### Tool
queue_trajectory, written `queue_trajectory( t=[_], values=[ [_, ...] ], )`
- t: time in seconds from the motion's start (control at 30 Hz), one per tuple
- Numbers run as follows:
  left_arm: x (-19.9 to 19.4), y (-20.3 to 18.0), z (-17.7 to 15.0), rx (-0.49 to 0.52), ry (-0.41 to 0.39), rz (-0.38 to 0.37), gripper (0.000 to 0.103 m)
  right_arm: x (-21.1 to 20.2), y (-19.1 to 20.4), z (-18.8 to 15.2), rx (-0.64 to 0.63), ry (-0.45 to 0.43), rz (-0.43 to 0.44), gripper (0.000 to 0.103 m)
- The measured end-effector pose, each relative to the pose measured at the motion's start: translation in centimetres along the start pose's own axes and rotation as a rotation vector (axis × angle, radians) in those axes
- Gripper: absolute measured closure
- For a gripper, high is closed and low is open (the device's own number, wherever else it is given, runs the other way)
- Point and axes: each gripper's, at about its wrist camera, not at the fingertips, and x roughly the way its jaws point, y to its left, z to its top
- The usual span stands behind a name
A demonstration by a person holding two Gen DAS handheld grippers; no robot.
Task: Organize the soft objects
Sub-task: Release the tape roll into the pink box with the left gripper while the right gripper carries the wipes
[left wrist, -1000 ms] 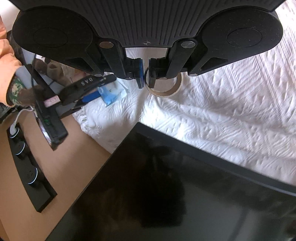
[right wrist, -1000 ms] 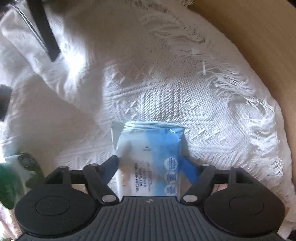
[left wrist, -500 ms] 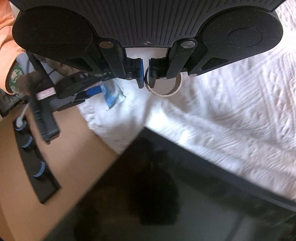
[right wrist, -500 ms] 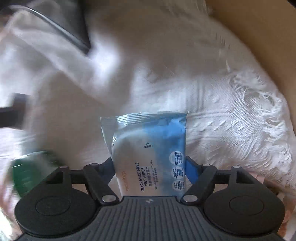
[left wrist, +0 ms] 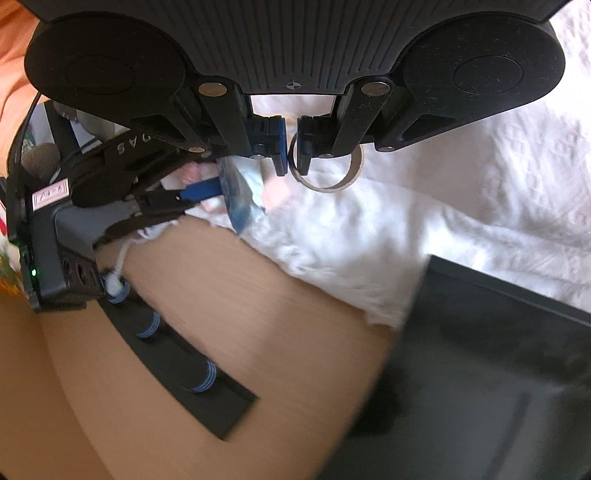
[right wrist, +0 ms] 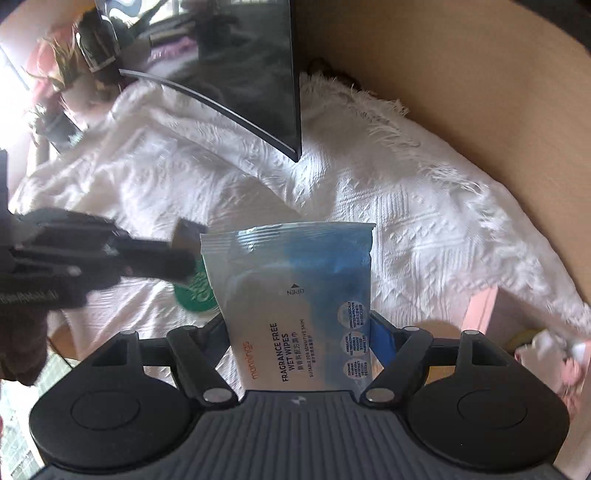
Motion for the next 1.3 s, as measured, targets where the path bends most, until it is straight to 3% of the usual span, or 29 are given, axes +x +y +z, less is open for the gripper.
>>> queue_trajectory(
  t=[0.17,0.37,0.63,0.83,0.97,1.17,1.2,1.23,1.3],
  values=[
    [1.8,-3.5,-0.6,0.027,0.021,-0.026,0.096,-3.8,-1.6,-2.7,0.018,-0.057,0.020,0.028],
    [5.0,-7.7,-0.7,0.058,0.044,-0.060,0.096,-8.0,-5.1,-6.4,0.058,-0.158,-0.045,0.028],
    [12.9,-13.4,-1.8,0.060,0.117,-0.134,0.096,-11.8,-13.9,-11.7,0.230,-0.288,-0.185,0.028],
    [19.6,-16.5,-3.0,0.042,0.170,-0.142,0.096,-12.8,-20.2,-14.9,0.401,-0.400,-0.245,0.028],
    [23.4,-17.6,-3.1,0.045,0.151,-0.098,0.096,-12.5,-21.6,-15.5,0.424,-0.439,-0.333,0.028],
    [28.5,-17.6,-4.9,0.161,0.228,0.113,0.081,-10.1,-22.5,-15.1,0.440,-0.446,-0.276,0.028],
    [28.6,-17.7,-5.2,0.190,0.217,0.143,0.072,-9.6,-22.5,-15.0,0.445,-0.441,-0.272,0.028],
    [28.6,-17.8,-5.3,0.208,0.203,0.159,0.067,-9.0,-22.8,-14.9,0.450,-0.432,-0.264,0.028],
    [28.5,-17.8,-5.4,0.213,0.203,0.172,0.067,-7.8,-23.3,-14.7,0.463,-0.413,-0.244,0.028]
  ],
)
